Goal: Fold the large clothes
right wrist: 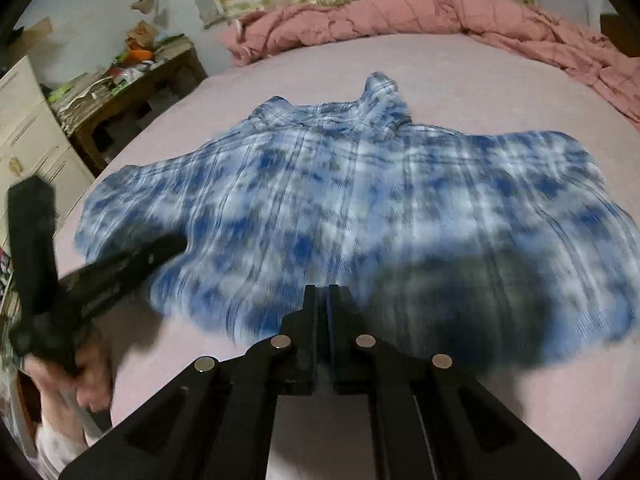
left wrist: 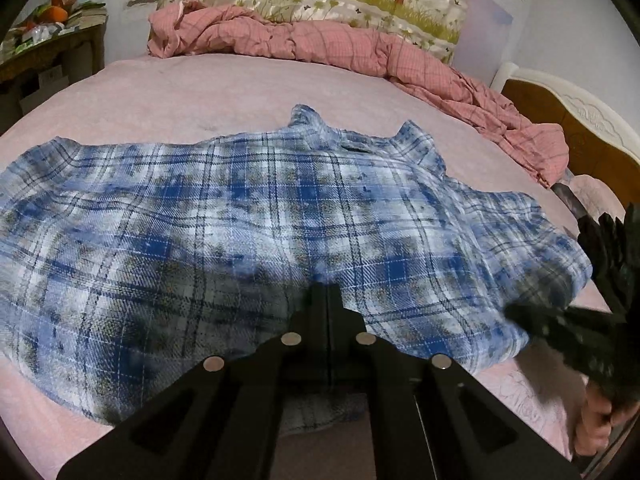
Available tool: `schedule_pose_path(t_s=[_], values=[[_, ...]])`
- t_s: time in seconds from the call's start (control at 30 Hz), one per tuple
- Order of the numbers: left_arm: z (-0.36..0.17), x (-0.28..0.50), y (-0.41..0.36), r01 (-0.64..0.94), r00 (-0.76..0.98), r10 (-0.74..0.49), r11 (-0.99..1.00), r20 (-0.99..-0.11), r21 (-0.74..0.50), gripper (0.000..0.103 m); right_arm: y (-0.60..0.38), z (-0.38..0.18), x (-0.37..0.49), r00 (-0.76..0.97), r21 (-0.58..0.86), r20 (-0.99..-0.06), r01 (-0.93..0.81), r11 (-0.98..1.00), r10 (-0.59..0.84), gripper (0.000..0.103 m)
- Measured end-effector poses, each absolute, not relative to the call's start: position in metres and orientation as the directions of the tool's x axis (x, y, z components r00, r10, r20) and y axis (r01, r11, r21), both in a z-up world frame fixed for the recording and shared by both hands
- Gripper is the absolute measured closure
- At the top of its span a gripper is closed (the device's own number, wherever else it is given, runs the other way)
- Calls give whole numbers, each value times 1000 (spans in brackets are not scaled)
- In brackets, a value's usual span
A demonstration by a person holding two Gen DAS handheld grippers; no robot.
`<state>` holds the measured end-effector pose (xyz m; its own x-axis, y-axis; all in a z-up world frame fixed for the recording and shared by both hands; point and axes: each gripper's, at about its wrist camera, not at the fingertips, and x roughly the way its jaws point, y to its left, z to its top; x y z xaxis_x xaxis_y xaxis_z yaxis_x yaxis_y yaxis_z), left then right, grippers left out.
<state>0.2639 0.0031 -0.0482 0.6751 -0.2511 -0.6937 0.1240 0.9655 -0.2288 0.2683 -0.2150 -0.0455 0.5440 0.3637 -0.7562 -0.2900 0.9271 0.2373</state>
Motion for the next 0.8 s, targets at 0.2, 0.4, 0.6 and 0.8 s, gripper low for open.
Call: schedule_pose_path(t_s=[0.2,0.4,0.6,0.8], values=[[-46,263,2,123,684,-240,969,-689,-215,101,-218,-45,238,588,151,-740,-330,932,328,97],[-24,287,-6,154,651,-219,976,-727,-156,100,-222,-9,227,778,61,-583,-246,967,235,96],[-4,361,4,85,602,-251,964,-758,-252,100,-225,-53,291,628,147,-746,-170,974,222,97],[-46,389,19,1,526,-250,956,-813,-293,101,-224,-53,287,645,117,-736,-177,977,205,96]])
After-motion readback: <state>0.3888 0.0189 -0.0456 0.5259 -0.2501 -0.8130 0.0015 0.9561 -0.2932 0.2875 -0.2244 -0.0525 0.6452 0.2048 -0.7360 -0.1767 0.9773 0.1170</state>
